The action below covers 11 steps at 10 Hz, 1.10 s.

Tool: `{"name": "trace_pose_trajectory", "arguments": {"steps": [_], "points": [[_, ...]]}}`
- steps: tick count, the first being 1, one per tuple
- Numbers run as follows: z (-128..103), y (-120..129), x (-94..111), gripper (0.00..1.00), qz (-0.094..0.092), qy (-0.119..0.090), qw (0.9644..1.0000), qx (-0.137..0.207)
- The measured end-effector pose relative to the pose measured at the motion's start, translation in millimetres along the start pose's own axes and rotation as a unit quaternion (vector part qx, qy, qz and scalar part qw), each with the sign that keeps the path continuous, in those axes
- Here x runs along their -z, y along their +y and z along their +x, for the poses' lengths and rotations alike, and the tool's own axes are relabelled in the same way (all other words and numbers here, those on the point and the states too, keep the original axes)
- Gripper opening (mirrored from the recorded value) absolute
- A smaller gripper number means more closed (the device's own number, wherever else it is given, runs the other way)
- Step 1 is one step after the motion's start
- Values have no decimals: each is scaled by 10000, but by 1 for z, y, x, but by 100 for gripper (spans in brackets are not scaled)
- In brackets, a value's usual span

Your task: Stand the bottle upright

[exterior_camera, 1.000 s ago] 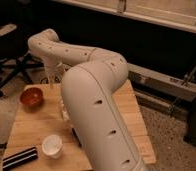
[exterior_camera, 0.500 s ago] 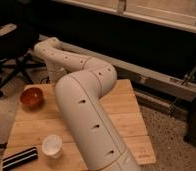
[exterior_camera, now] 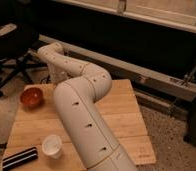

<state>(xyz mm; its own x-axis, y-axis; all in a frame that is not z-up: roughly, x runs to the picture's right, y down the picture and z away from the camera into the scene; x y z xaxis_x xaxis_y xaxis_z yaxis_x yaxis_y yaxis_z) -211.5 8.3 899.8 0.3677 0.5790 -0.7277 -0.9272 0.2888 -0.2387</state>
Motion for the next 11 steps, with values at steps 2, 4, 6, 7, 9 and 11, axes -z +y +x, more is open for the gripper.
{"name": "trace_pose_trajectory", "arguments": {"steps": [2, 4, 6, 7, 9, 11], "points": [[-2, 3, -8, 65, 25, 119, 9999, 34], [-4, 7, -17, 65, -37, 206, 9998, 34], [-5, 9, -28, 65, -69, 315, 9995, 23], [-4, 10, -34, 65, -57, 403, 9992, 23], [-1, 12, -44, 65, 3, 581, 9983, 43], [0, 13, -49, 65, 20, 678, 9977, 40]]}}
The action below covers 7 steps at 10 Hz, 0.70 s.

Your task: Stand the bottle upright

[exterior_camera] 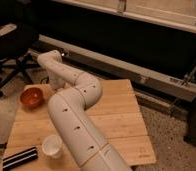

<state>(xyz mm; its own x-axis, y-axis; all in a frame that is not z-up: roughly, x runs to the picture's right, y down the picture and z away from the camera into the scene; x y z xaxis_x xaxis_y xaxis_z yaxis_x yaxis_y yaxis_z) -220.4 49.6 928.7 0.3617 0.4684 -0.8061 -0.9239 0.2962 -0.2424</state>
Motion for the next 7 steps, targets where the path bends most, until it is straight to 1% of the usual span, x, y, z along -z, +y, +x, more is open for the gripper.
{"name": "trace_pose_trajectory", "arguments": {"steps": [1, 7], "points": [[-1, 0, -2, 65, 3, 23, 10000, -20], [-1, -1, -2, 65, -2, 13, 10000, -29]]}}
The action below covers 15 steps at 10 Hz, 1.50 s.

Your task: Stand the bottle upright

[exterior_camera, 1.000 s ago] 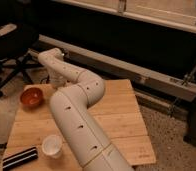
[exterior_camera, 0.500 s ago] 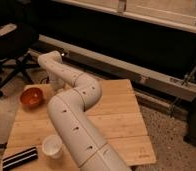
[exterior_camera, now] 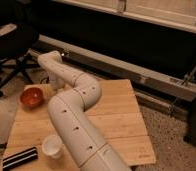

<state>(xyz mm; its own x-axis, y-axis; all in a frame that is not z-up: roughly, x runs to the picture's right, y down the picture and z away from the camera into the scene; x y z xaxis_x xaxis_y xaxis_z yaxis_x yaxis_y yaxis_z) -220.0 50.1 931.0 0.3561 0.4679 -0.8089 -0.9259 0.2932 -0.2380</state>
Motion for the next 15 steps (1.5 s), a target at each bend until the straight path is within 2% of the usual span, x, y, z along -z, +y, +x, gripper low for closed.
{"name": "trace_pose_trajectory", "arguments": {"steps": [2, 6, 8, 10, 15], "points": [[-2, -1, 1, 65, -29, -35, 10000, -35], [-27, -17, 11, 65, -458, -599, 9960, -471], [-30, -28, 13, 65, -551, -708, 9944, -551], [-26, -26, 12, 65, -529, -691, 9952, -446], [-18, -18, 12, 65, -337, -622, 9972, -249]]}}
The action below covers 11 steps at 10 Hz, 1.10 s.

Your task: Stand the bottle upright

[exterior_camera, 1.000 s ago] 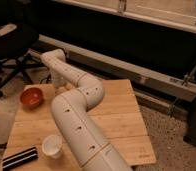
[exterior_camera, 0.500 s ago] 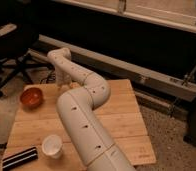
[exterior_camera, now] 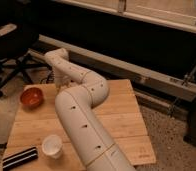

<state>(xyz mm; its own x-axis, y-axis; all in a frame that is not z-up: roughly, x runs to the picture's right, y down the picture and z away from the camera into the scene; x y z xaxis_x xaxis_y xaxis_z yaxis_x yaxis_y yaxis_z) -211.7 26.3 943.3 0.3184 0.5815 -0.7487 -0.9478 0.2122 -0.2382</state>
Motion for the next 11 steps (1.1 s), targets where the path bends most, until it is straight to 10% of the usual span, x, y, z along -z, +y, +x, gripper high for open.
{"name": "trace_pose_trajectory", "arguments": {"steps": [11], "points": [[5, 14, -22, 65, 74, 218, 9997, 67]]}}
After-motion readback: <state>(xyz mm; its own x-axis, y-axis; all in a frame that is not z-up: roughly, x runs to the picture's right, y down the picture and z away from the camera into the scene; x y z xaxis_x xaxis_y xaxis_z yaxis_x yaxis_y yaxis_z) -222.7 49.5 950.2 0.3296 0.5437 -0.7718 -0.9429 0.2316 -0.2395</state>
